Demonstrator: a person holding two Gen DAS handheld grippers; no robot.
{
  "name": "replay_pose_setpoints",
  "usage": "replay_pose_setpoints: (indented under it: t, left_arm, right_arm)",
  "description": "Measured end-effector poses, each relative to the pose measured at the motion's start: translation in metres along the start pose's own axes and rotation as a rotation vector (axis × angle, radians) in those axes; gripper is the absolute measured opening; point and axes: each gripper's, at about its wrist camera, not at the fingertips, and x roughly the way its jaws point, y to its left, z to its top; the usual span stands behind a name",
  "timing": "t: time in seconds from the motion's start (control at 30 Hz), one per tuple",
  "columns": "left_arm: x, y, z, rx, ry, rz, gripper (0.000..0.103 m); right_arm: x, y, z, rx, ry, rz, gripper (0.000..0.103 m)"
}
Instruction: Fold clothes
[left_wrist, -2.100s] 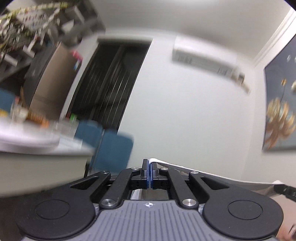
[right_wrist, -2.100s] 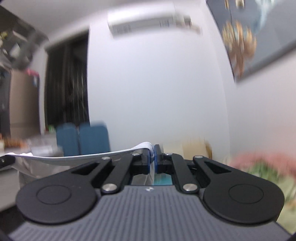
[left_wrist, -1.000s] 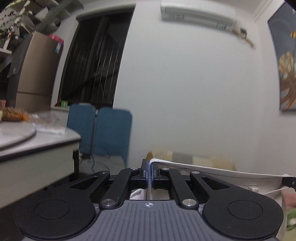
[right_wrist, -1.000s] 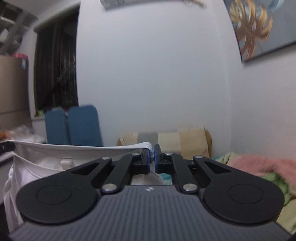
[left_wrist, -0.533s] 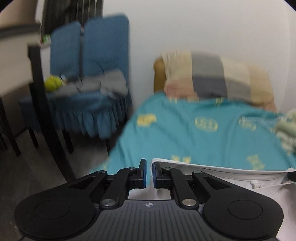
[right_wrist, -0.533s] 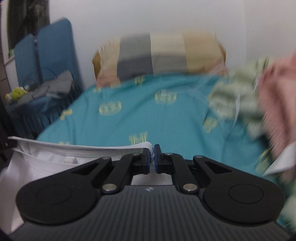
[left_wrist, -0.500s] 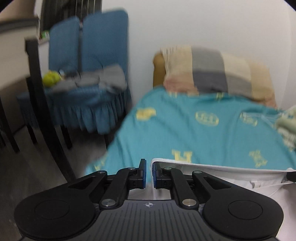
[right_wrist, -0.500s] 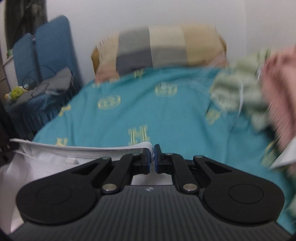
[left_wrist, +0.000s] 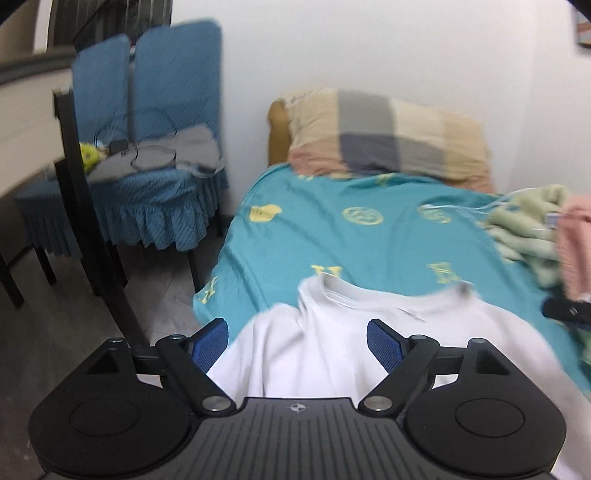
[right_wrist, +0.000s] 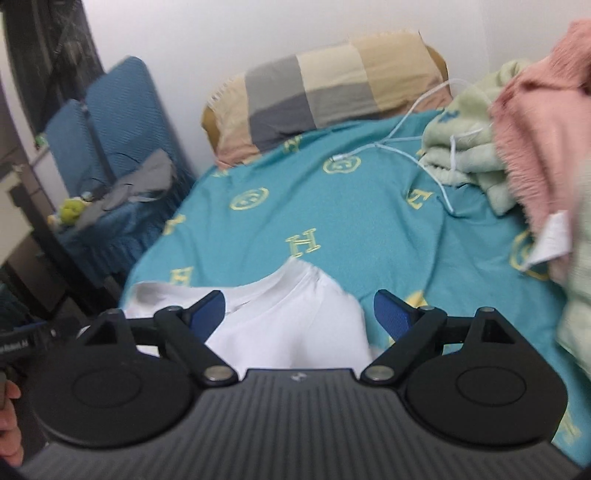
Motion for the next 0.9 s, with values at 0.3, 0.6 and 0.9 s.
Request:
replay_pose_setpoints:
  t: [0.3,0.6,0.9]
  left_arm:
    - [-0.187,-0.024,-0.069,-0.004,-0.066,-0.062,0.088]
    - [-0.283,-0.023,-0.14,-0.089,-0.078,-0.104,0.088]
    - [-0.202,0.069,-0.128,-0.468,0.075,0.022,0.087]
  right_arm:
    - [-0.172,0.033,-0.042,-0.068,-0.059,0.067,0.089]
    - [-0.272,0.036,-0.111,-0.068,-0.062,0.092,0.089]
    - [-0.26,0.027,-0.114,0.007,-0.024,0.116,0.089]
